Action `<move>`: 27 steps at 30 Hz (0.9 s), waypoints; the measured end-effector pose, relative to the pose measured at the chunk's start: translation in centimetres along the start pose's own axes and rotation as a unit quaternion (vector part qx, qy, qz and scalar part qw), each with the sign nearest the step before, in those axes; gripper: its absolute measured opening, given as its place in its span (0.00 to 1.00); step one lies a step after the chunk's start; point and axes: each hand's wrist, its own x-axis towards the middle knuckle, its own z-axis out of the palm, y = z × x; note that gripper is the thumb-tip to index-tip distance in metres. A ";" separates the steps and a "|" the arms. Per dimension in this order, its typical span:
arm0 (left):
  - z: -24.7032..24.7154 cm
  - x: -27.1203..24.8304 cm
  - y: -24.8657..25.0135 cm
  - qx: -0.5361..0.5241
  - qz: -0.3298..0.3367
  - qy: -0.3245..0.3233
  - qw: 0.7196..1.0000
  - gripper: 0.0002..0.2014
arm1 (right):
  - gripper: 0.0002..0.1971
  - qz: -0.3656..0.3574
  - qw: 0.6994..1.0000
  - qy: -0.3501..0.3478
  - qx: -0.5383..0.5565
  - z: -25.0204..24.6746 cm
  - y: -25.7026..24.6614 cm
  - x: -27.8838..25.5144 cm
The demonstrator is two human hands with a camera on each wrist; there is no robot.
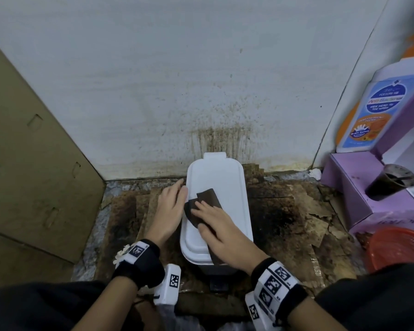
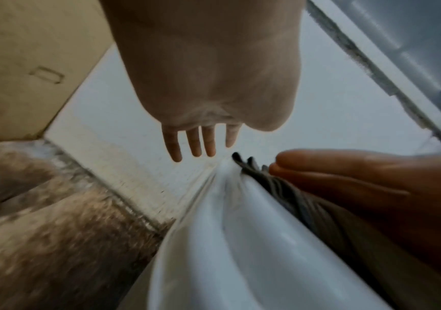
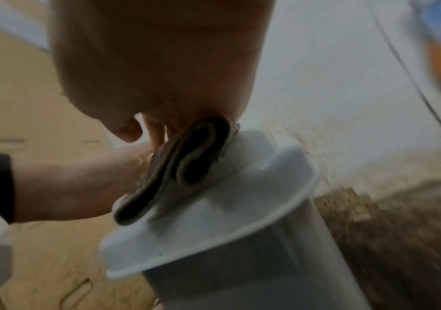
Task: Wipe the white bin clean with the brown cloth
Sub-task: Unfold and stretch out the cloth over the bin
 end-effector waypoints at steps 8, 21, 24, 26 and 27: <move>1.0 2.7 3.4 0.291 0.176 -0.066 0.938 0.14 | 0.19 0.110 0.971 0.210 -0.035 -0.1 1.6 -2.2; -1.0 0.4 5.6 0.097 0.244 -0.148 0.953 0.07 | 0.17 0.137 0.972 0.181 -0.064 -0.6 1.4 -1.4; -1.6 -0.8 6.7 0.030 0.223 -0.131 0.966 0.09 | 0.16 0.125 0.973 0.194 -0.018 -0.7 1.0 -1.4; -2.1 -1.2 7.4 -0.018 0.203 -0.100 0.974 0.10 | 0.15 0.112 0.974 0.191 0.049 -1.1 0.7 -1.4; -2.4 -1.2 7.7 -0.047 0.193 -0.078 0.977 0.09 | 0.13 0.107 0.972 0.188 0.096 -1.4 0.4 -1.4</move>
